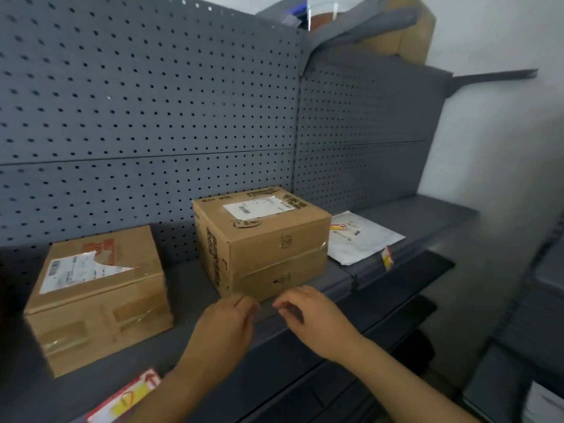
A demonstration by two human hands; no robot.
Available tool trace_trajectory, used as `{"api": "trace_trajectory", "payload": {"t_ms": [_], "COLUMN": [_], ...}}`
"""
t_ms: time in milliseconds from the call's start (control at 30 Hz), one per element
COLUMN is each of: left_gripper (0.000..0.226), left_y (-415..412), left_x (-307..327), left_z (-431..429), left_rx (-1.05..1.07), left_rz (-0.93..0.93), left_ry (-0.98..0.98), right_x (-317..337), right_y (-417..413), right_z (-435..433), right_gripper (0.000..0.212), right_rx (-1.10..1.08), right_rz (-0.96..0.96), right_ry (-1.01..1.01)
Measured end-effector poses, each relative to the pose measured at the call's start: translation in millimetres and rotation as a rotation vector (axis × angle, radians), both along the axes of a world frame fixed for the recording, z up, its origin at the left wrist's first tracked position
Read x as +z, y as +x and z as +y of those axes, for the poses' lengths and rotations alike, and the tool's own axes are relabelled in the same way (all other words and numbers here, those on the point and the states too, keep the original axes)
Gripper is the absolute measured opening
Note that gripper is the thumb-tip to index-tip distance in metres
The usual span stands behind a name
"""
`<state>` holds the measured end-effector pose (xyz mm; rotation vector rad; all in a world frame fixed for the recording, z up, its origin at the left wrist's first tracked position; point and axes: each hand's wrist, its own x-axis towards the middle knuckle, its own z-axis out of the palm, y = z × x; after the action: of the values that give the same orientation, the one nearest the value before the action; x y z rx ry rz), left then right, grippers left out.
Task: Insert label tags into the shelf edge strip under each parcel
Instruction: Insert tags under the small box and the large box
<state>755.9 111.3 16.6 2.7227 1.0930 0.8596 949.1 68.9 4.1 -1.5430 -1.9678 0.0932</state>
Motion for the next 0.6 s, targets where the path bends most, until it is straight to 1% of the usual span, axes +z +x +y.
{"api": "trace_trajectory", "payload": {"t_ms": [133, 367, 467, 600], "left_gripper": [0.011, 0.003, 0.006, 0.009], "left_y": [62.2, 172.0, 207.3, 241.7], "left_x": [9.9, 17.5, 15.8, 9.8], "left_z": [2.2, 2.2, 3.0, 14.2], "left_rx": [-0.039, -0.043, -0.054, -0.063], "left_rz": [-0.016, 0.024, 0.016, 0.062], "left_ry": [-0.005, -0.019, -0.028, -0.049], "right_x": [8.2, 11.6, 6.5, -5.9], "right_y": [62.3, 175.4, 215.7, 256.6], "right_z": [-17.7, -38.5, -38.8, -27.6], "right_gripper": [0.016, 0.018, 0.016, 0.016], "right_rx": [-0.079, -0.197, -0.237, -0.295], "right_rz": [0.038, 0.071, 0.1, 0.138], "right_ry": [-0.001, -0.025, -0.034, -0.071]}}
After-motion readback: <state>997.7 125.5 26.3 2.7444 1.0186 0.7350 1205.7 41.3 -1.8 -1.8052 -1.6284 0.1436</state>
